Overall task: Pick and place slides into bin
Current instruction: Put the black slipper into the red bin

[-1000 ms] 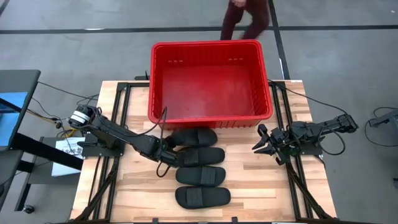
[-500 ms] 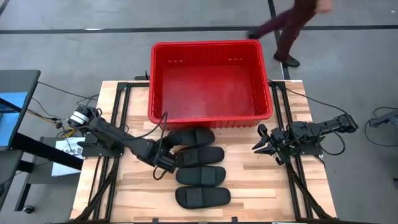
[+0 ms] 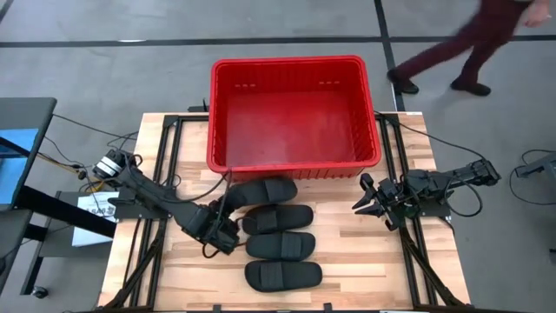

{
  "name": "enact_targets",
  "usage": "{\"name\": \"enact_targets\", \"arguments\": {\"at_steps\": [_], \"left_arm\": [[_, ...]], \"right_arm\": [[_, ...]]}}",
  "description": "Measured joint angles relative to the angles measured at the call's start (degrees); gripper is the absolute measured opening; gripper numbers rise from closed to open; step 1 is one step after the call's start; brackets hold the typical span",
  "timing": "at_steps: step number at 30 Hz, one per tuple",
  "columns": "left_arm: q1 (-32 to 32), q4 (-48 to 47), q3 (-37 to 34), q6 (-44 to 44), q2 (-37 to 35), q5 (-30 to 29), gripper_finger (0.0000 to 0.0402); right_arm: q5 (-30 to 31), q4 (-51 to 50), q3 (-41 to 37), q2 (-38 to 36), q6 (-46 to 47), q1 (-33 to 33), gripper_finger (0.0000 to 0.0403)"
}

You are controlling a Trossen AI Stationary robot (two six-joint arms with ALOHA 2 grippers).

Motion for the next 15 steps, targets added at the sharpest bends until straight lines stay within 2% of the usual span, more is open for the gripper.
{"name": "enact_targets", "arguments": {"at_steps": [8, 15], "left_arm": [[-3.9, -4.3, 3.0, -5.9, 0.0, 0.1, 0.0], [-6.4, -8.1, 8.1, -8.2, 0.0, -2.2, 0.0]], "right_arm": [[0.0, 0.0, 0.0, 0.0, 0.0, 0.0, 0.0065], [0.0, 0.0, 0.0, 0.0, 0.0, 0.0, 0.0065]]}}
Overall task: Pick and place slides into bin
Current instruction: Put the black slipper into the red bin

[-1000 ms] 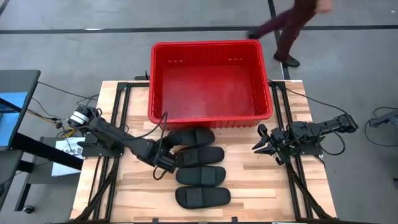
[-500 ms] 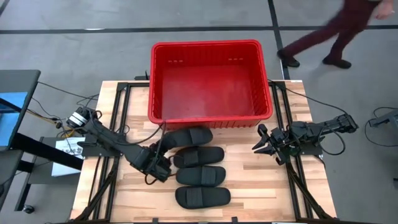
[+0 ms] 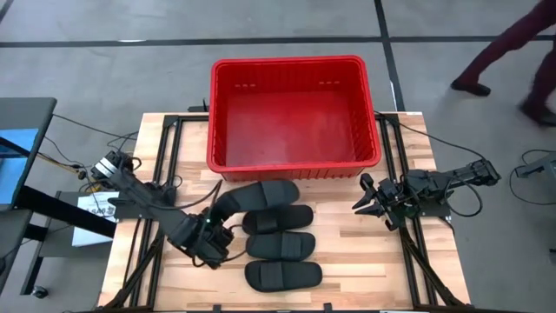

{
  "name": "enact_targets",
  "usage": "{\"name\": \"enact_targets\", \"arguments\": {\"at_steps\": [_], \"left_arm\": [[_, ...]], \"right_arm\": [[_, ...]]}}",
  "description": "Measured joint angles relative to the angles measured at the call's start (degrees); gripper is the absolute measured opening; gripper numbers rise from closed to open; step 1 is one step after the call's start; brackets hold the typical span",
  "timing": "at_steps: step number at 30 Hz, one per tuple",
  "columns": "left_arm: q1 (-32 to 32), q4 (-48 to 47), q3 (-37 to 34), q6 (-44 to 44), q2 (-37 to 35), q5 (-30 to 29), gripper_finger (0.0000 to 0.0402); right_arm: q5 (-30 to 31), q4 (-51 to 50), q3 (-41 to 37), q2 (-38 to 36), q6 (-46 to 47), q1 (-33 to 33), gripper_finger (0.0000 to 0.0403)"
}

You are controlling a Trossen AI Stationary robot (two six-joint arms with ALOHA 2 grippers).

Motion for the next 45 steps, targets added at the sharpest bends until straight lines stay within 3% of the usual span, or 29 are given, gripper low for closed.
{"name": "enact_targets", "arguments": {"at_steps": [9, 19, 33, 45], "left_arm": [[-0.9, -4.5, 5.2, 0.0, 0.0, -2.8, 0.0], [4.2, -8.5, 12.8, -3.7, 0.0, -10.9, 0.0], [17.8, -6.5, 26.1, -3.7, 0.0, -14.9, 0.0], [30.8, 1.1, 29.0, -1.5, 0.0, -12.8, 0.0]], "right_arm": [[0.0, 0.0, 0.0, 0.0, 0.0, 0.0, 0.0065], [0.0, 0.0, 0.0, 0.0, 0.0, 0.0, 0.0065], [0.0, 0.0, 0.0, 0.0, 0.0, 0.0, 0.0065], [0.0, 0.0, 0.0, 0.0, 0.0, 0.0, 0.0065]]}}
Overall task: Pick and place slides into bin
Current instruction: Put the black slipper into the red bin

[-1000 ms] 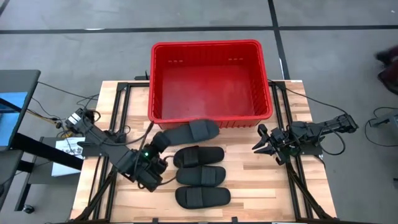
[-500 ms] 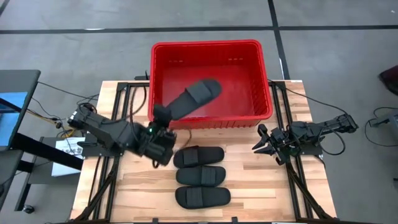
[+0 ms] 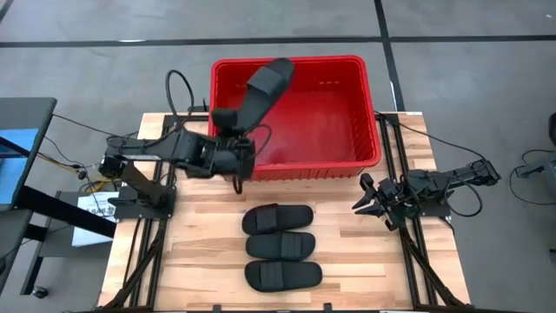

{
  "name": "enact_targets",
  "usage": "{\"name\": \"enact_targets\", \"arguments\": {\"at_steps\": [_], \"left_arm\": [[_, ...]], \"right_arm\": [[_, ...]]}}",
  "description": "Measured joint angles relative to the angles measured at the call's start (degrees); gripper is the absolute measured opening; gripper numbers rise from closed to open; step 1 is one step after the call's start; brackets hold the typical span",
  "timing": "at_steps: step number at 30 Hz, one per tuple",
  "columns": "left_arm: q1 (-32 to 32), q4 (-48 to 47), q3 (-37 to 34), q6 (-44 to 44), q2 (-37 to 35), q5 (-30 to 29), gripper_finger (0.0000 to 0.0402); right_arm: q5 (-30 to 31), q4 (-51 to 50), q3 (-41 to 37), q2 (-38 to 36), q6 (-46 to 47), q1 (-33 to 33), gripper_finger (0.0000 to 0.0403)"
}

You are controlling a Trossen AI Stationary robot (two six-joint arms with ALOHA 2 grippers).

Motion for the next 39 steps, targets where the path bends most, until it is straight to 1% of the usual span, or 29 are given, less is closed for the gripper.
{"name": "enact_targets", "arguments": {"at_steps": [5, 10, 18, 22, 27, 34, 39], "left_arm": [[5.0, 2.8, 0.0, 0.0, 0.0, 4.0, 0.0], [8.8, 3.0, 0.0, 0.0, 0.0, 5.2, 0.0], [14.0, 2.9, 0.0, -0.6, 0.6, 12.1, 0.0], [15.2, 3.8, -0.5, -2.1, 1.1, 14.9, 0.0], [15.8, 2.9, -0.7, -4.8, 3.7, 18.2, 0.0], [16.1, -0.4, -0.7, -9.5, 9.4, 18.9, 0.0], [17.6, -1.1, -0.7, -12.8, 11.9, 22.5, 0.0]], "right_arm": [[0.0, 0.0, 0.0, 0.0, 0.0, 0.0, 0.0065], [0.0, 0.0, 0.0, 0.0, 0.0, 0.0, 0.0065], [0.0, 0.0, 0.0, 0.0, 0.0, 0.0, 0.0065], [0.0, 0.0, 0.0, 0.0, 0.0, 0.0, 0.0065], [0.0, 0.0, 0.0, 0.0, 0.0, 0.0, 0.0065], [0.0, 0.0, 0.0, 0.0, 0.0, 0.0, 0.0065], [0.0, 0.0, 0.0, 0.0, 0.0, 0.0, 0.0065]]}}
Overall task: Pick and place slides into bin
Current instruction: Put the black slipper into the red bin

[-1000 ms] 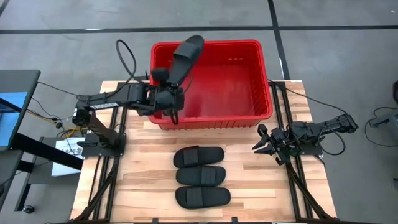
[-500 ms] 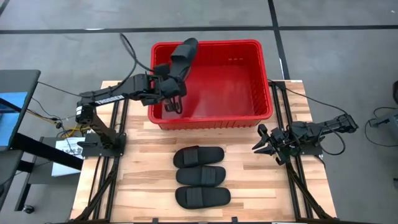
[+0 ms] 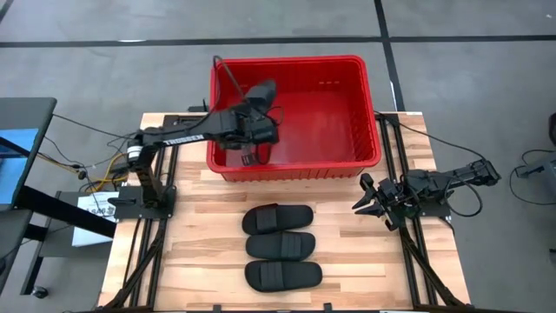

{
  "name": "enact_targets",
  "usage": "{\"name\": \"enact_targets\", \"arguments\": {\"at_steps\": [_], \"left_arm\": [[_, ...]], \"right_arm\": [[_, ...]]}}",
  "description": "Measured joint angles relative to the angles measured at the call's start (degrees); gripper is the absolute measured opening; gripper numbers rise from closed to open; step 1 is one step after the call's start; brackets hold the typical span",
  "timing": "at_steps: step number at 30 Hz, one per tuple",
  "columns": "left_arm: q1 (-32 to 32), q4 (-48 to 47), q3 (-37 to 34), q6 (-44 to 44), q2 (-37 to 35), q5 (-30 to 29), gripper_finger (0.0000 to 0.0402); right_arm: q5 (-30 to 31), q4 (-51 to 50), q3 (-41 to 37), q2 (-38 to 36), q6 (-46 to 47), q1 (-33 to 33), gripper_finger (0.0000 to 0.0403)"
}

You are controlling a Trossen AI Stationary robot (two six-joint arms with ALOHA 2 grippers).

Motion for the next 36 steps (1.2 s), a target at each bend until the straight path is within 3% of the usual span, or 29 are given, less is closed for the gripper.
{"name": "enact_targets", "arguments": {"at_steps": [18, 36], "left_arm": [[7.5, -1.4, -0.1, -1.3, 3.4, 7.3, 0.0], [11.4, -1.2, -1.1, -1.2, 6.4, 9.2, 0.0]], "right_arm": [[0.0, 0.0, 0.0, 0.0, 0.0, 0.0, 0.0065], [0.0, 0.0, 0.0, 0.0, 0.0, 0.0, 0.0065]]}}
